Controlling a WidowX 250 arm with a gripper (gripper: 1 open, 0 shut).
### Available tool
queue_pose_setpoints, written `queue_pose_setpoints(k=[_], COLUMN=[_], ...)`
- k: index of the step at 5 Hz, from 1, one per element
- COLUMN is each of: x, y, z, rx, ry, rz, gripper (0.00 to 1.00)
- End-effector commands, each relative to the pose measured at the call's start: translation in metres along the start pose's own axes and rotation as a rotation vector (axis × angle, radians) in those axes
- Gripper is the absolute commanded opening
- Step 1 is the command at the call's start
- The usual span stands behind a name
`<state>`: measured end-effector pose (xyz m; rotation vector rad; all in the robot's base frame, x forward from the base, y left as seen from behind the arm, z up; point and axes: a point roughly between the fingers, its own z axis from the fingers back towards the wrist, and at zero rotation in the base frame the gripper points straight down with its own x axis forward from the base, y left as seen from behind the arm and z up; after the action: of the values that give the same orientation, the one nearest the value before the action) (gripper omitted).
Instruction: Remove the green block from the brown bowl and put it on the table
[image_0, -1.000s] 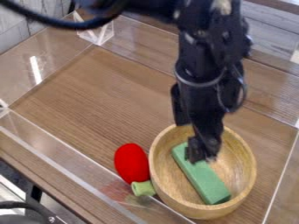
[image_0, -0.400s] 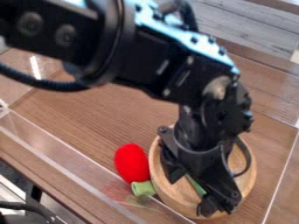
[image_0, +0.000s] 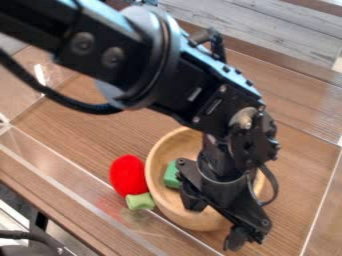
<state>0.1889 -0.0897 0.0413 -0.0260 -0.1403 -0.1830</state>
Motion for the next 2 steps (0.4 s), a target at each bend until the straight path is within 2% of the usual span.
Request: queue_pose_setpoints(k=[1, 2], x=[0.0089, 0.0096], y=[0.0015, -0.0041], z=[0.0032, 0.0060], rx=[-0.007, 0.006], ry=[-0.025, -0.008], rz=[-0.027, 0.023], gripper=[0.00, 0.00])
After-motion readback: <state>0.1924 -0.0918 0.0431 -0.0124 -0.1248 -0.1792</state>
